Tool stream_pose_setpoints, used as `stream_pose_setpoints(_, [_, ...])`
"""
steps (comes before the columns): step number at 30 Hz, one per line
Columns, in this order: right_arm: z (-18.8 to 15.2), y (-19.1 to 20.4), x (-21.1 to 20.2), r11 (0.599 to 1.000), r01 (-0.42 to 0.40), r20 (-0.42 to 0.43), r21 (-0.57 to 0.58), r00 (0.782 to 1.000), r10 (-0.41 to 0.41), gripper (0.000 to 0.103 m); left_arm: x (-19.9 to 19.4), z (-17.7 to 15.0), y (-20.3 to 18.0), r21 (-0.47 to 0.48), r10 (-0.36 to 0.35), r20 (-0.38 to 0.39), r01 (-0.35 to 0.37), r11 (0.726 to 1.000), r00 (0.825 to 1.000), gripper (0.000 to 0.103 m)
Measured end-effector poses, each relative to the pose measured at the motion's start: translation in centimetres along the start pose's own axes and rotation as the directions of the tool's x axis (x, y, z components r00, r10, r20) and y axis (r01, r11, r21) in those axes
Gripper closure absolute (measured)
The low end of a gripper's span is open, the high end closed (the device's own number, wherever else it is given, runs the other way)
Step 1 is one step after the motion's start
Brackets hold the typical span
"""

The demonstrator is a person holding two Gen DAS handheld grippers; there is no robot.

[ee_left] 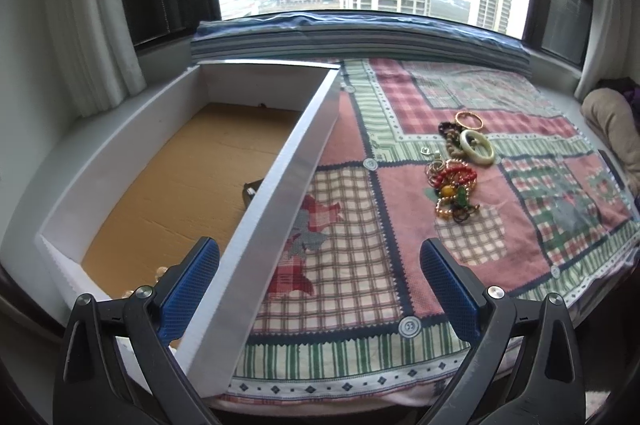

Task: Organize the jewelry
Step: 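Withdraw both grippers from the box back over the jewelry pile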

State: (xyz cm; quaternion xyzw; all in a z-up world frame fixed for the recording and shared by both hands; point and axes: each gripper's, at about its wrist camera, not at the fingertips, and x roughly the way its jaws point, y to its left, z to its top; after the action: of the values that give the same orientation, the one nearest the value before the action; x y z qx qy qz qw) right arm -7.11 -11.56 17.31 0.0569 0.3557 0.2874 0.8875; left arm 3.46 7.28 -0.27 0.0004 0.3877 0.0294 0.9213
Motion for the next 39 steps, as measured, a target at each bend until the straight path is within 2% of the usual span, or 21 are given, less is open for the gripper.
stream_pose_setpoints(2, [-0.1, 0.2, 0.1, 1.0, -0.021, -0.039, 0.012, 0.999, 0.021, 0.029, 0.1, 0.0, -0.1, -0.004, -0.007, -0.004, 0.007, 1.0, 1.0, 0.002])
stream_pose_setpoints(6, [-0.3, -0.9, 0.3, 0.999, -0.003, -0.058, 0.052, 0.998, 0.006, 0.029, 0.5, 0.1, 0.0, 0.001, 0.001, -0.01, -0.001, 1.0, 1.0, 0.002])
stream_pose_setpoints(11, [-0.1, -1.7, -0.7, 0.998, -0.004, -0.019, 0.069, 1.0, 0.005, 0.029, 0.5, 0.2, 0.9, -0.026, 0.004, -0.006, -0.004, 1.0, 1.0, 0.002])
stream_pose_setpoints(17, [0.1, -0.7, 0.4, 0.998, -0.033, -0.055, 0.054, 0.998, 0.036, 0.029, 0.5, 0.0, 0.9, -0.03, 0.006, -0.009, -0.006, 1.0, 1.0, 0.002])
stream_pose_setpoints(30, [-0.2, -0.8, -0.8, 0.996, -0.063, -0.04, 0.065, 0.997, 0.065, 0.029, -0.2, -0.2, 0.8, -0.03, 0.011, 0.001, -0.011, 0.999, 1.0, 0.002])
stream_pose_setpoints(35, [-0.6, -2.3, 1.0, 0.998, 0.035, -0.032, 0.06, 0.999, -0.033, 0.029, 0.2, 0.3, -0.3, 0.001, 0.044, -0.009, -0.044, 0.999, 0.999, 0.002])
stream_pose_setpoints(39, [-1.4, -6.0, 3.5, 0.982, 0.176, -0.025, 0.074, 0.984, -0.175, 0.029, 0.5, 0.9, -2.5, 0.057, -0.004, -0.038, 0.006, 0.998, 0.999, 0.001])
